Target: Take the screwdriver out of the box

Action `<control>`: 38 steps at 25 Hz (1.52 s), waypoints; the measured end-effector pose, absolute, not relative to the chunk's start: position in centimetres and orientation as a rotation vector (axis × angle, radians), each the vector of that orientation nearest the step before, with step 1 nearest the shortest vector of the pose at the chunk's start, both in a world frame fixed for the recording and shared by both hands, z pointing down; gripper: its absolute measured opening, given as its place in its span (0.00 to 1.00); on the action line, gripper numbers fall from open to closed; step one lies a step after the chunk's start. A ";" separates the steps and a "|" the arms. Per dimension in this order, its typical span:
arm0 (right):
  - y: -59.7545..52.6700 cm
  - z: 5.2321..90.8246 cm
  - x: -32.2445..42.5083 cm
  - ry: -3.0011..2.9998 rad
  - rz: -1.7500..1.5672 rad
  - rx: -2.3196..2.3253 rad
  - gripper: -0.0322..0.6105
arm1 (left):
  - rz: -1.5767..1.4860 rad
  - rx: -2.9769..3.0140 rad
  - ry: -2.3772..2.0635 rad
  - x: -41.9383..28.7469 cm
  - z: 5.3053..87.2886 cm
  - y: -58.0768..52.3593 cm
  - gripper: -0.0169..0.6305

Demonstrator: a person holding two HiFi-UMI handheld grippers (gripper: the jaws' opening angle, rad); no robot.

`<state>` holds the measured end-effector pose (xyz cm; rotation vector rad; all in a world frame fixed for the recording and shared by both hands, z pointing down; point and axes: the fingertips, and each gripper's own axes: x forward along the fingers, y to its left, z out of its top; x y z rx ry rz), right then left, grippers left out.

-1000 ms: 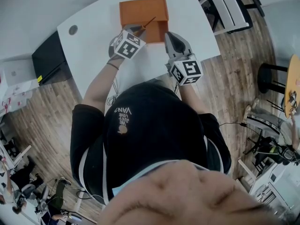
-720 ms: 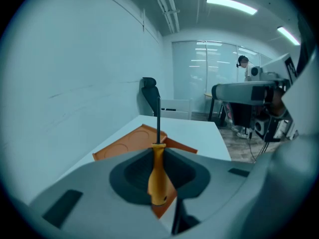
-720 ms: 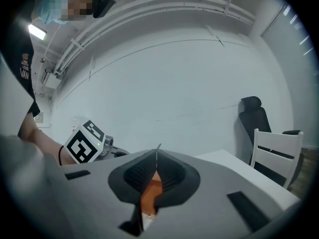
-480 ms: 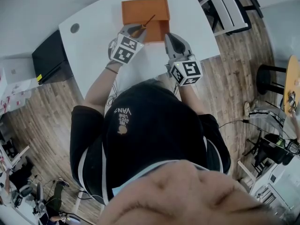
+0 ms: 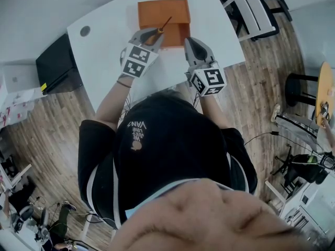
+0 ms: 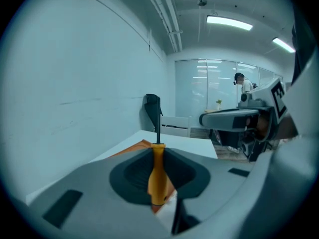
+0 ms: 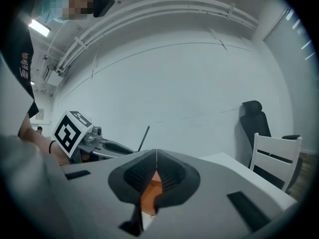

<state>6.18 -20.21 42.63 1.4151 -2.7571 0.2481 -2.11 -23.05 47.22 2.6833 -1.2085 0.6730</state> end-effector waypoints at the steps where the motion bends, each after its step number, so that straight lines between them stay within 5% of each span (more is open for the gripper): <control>1: -20.1 42.5 6.1 -2.758 0.245 1.415 0.07 | 0.658 2.685 -1.216 -2.3 47.0 -22.9 0.14; 38: -18.1 41.0 4.5 -2.745 0.174 1.456 0.07 | 0.245 2.707 -1.408 -7.7 41.0 -16.3 0.14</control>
